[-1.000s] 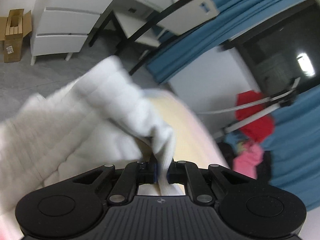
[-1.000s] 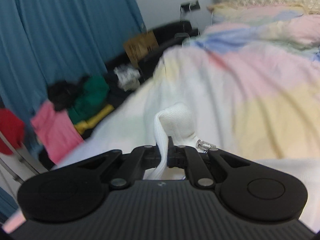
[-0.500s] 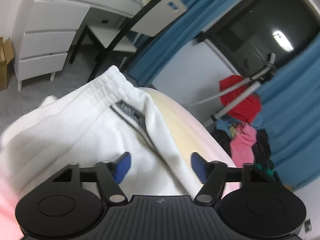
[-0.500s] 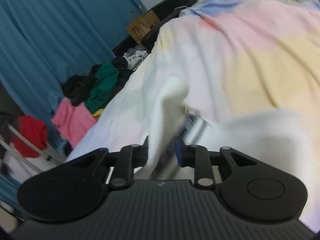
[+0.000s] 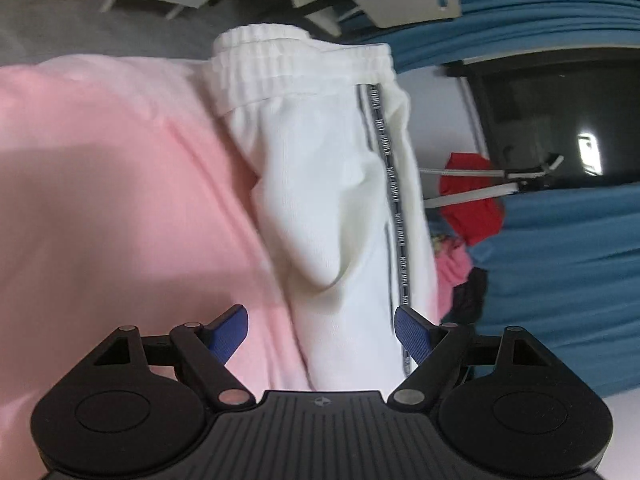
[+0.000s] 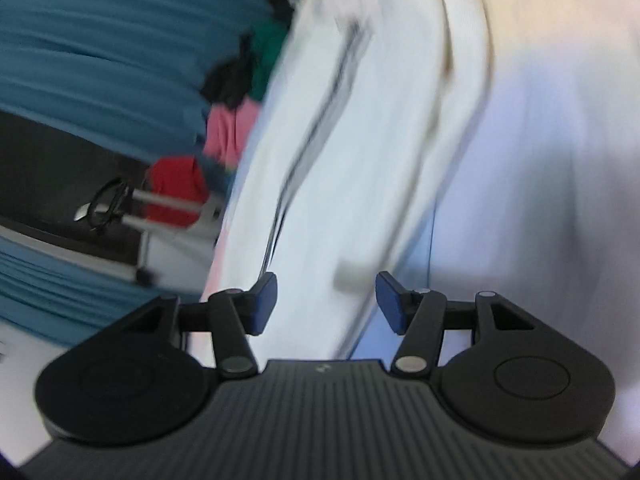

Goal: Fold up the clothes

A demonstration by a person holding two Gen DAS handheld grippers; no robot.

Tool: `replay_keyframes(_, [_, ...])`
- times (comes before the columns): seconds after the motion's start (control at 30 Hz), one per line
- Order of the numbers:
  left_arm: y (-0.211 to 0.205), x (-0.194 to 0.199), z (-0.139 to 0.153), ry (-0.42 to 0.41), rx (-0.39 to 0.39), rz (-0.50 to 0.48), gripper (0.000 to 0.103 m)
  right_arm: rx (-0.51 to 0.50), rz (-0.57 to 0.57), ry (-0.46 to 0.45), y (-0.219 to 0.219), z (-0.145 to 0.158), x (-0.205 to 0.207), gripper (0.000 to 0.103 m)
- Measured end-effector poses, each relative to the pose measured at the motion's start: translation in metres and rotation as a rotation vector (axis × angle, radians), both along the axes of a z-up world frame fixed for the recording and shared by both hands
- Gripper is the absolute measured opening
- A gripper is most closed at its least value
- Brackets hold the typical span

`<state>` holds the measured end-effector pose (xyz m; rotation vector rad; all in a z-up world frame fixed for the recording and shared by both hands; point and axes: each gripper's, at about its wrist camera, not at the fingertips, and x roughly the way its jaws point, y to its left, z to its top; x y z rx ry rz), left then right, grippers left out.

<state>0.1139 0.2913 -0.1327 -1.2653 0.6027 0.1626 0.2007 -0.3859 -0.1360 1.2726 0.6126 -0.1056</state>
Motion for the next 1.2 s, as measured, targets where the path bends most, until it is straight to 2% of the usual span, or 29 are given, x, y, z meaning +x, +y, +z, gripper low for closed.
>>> replay_keyframes(0.1, [0.007, 0.011, -0.013, -0.038, -0.014, 0.002, 0.079, 0.025, 0.064, 0.03, 0.01, -0.014, 0.015, 0.058])
replay_keyframes(0.17, [0.013, 0.019, -0.024, -0.05, -0.036, 0.015, 0.074, 0.03, 0.081, 0.051, 0.015, -0.022, 0.024, 0.058])
replay_keyframes(0.3, [0.022, 0.035, -0.032, -0.049, -0.031, 0.087, 0.059, 0.025, 0.011, 0.021, 0.016, -0.028, 0.036, 0.057])
replay_keyframes(0.4, [0.026, 0.048, -0.039, -0.059, -0.039, 0.124, 0.058, -0.025, -0.034, -0.001, 0.011, -0.027, 0.048, 0.054])
replay_keyframes(0.43, [0.026, 0.052, -0.04, -0.062, -0.04, 0.127, 0.051, -0.04, -0.048, -0.008, 0.008, -0.028, 0.054, 0.052])
replay_keyframes(0.47, [0.027, 0.055, -0.042, -0.062, -0.041, 0.131, 0.045, -0.054, -0.064, -0.012, 0.005, -0.029, 0.058, 0.046])
replay_keyframes(0.5, [0.028, 0.056, -0.044, -0.058, -0.044, 0.136, 0.033, -0.062, -0.087, -0.009, 0.001, -0.031, 0.061, 0.037])
replay_keyframes(0.53, [0.029, 0.057, -0.046, -0.054, -0.047, 0.141, 0.026, -0.06, -0.11, -0.009, -0.005, -0.032, 0.065, 0.034])
replay_keyframes(0.63, [0.03, 0.061, -0.049, -0.052, -0.048, 0.154, 0.017, -0.067, -0.141, -0.015, -0.014, -0.031, 0.068, 0.028])
replay_keyframes(0.8, [0.024, 0.054, -0.029, -0.108, 0.026, 0.17, 0.012, -0.088, -0.169, -0.031, -0.023, -0.024, 0.068, 0.016])
replay_keyframes(1.03, [0.023, 0.013, -0.005, -0.144, 0.056, 0.166, 0.01, -0.115, -0.208, -0.052, -0.037, -0.015, 0.066, 0.012])
replay_keyframes(1.2, [0.025, -0.029, 0.013, -0.148, 0.064, 0.153, 0.01, -0.086, -0.212, -0.047, -0.043, -0.008, 0.037, 0.012])
